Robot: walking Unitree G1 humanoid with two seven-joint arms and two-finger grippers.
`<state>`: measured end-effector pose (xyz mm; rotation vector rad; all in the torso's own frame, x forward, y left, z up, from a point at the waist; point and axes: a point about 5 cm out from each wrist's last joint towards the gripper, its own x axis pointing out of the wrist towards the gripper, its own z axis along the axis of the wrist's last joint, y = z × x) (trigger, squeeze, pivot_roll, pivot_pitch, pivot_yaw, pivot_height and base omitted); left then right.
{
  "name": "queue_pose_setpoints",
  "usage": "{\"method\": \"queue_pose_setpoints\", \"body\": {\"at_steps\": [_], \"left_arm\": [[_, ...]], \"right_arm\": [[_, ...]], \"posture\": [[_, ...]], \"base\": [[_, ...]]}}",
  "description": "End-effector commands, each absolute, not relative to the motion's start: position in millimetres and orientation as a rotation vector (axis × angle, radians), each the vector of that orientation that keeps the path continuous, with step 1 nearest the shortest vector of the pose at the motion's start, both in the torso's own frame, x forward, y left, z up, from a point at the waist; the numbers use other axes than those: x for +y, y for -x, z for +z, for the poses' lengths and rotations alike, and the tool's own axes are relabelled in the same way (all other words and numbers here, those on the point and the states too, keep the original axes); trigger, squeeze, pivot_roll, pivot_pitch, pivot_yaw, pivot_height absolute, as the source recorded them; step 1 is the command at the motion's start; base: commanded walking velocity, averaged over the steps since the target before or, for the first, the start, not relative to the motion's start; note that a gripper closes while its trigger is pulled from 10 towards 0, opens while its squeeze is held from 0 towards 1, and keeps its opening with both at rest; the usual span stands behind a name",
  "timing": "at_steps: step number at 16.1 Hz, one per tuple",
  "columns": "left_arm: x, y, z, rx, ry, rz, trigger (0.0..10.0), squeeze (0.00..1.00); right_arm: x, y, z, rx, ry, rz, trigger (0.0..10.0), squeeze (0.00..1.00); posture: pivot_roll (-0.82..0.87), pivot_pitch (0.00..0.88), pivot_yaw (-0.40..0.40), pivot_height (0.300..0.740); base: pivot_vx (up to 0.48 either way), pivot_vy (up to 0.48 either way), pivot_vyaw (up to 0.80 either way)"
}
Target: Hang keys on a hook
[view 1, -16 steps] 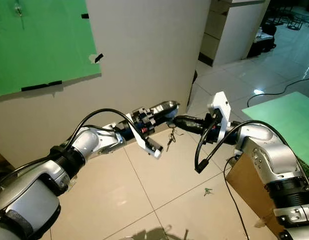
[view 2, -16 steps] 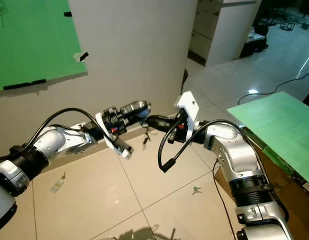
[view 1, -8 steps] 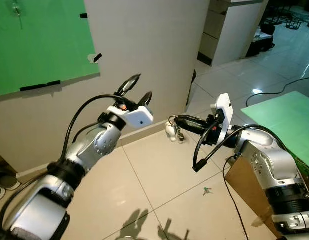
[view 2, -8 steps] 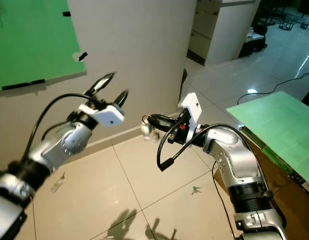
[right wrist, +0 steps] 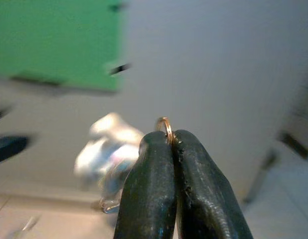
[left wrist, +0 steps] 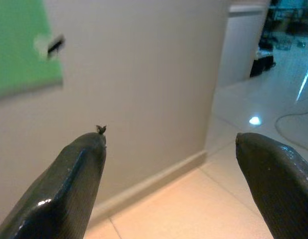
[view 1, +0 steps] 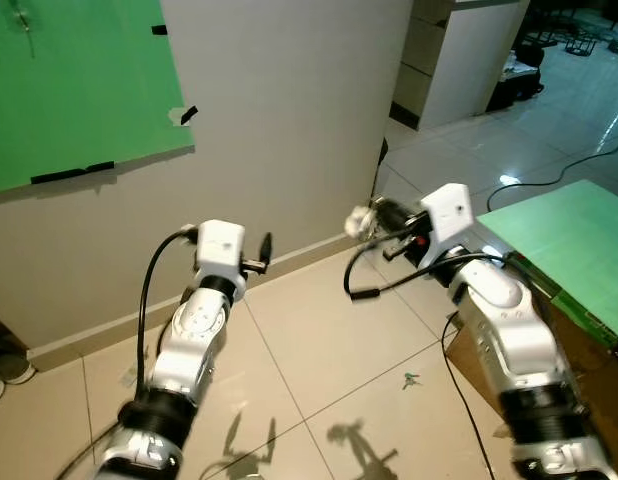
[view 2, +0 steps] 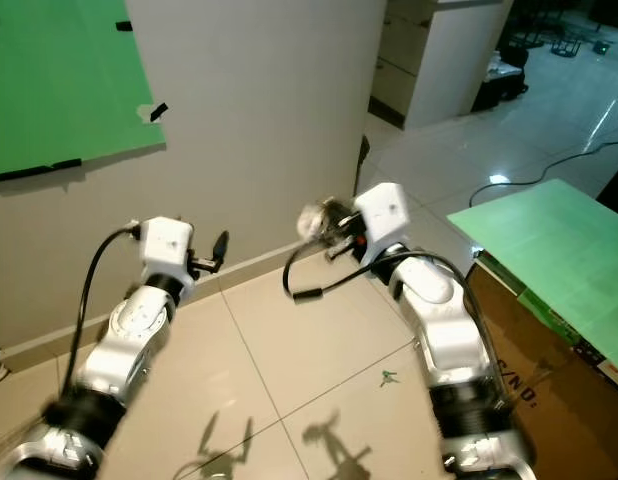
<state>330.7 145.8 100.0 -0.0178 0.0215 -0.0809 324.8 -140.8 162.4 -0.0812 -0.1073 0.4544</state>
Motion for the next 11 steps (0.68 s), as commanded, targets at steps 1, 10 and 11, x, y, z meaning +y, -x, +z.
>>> {"method": "queue_pose_setpoints", "body": {"at_steps": [1,10,11], "left_arm": [[157,-327,99,0.042,0.119,0.025,10.0,0.00],[165,-313,113,0.006,0.040,0.081,10.0,0.00],[164,-312,113,0.010,0.037,0.078,10.0,0.00]], "right_arm": [[-151,-321,151,-0.118,0.066,0.313,0.0,0.00],[-160,-313,107,-0.035,-0.108,0.092,0.0,0.00],[-157,-313,106,-0.024,-0.113,0.122,0.0,0.00]], "posture": [[0.07,0.000,0.006,0.740],[0.07,0.000,0.029,0.740],[0.07,0.000,0.028,0.740]], "base": [[0.000,0.000,0.00],[0.213,0.000,0.22],[0.480,0.000,0.00]]}}
